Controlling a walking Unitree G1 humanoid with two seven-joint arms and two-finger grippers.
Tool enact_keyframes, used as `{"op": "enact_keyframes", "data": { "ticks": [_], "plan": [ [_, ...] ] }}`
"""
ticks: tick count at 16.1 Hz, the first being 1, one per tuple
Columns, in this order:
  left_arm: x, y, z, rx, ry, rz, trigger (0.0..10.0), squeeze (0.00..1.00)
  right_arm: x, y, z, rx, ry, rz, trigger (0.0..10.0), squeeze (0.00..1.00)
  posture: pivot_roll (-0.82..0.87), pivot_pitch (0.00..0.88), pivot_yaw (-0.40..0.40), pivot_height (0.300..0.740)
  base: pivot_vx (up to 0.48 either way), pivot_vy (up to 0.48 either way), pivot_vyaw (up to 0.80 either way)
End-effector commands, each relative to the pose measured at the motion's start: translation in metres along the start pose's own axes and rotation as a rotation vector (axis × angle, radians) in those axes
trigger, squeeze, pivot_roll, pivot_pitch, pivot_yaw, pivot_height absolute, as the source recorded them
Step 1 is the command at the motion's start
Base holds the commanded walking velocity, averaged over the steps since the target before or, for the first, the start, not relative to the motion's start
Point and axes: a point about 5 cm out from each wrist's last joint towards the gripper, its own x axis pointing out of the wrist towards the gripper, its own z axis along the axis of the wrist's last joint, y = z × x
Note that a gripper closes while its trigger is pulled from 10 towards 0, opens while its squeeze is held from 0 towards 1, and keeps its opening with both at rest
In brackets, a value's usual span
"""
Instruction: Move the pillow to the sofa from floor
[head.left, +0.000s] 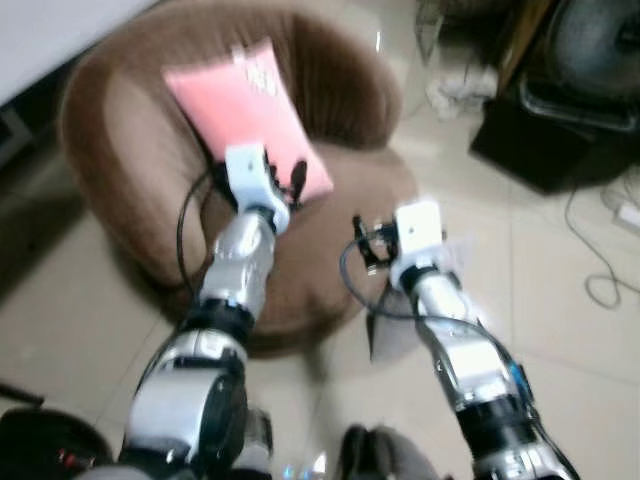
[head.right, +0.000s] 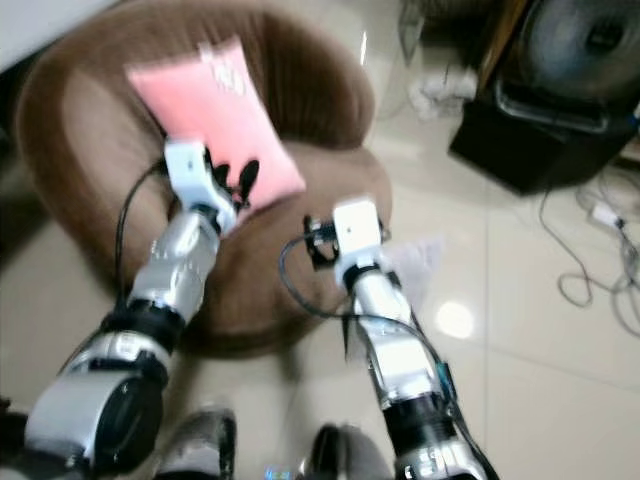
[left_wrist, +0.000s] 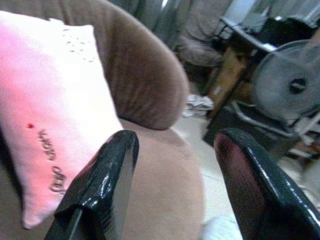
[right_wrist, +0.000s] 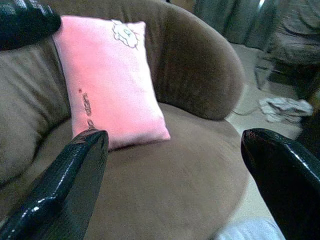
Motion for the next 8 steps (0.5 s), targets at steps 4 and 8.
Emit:
{"op": "enact_keyframes", "data": {
  "ticks": [4,8],
  "plan": [
    [0.0026,-0.0079,0.0027,0.003,-0.003,-0.027,10.0,0.00,-0.0006,-0.0030,-0.0004,0.000,0.005,-0.016,10.0,0.00,0.05,0.200,-0.076,0.740,0.000,0.000,0.00],
    [0.0025,-0.0086,0.0023,0.002,-0.001,-0.030,10.0,0.00,-0.0008,-0.0030,-0.0008,0.001,0.006,-0.018,10.0,0.00,0.05,0.197,-0.075,0.740,0.000,0.000,0.00]
  ]
}}
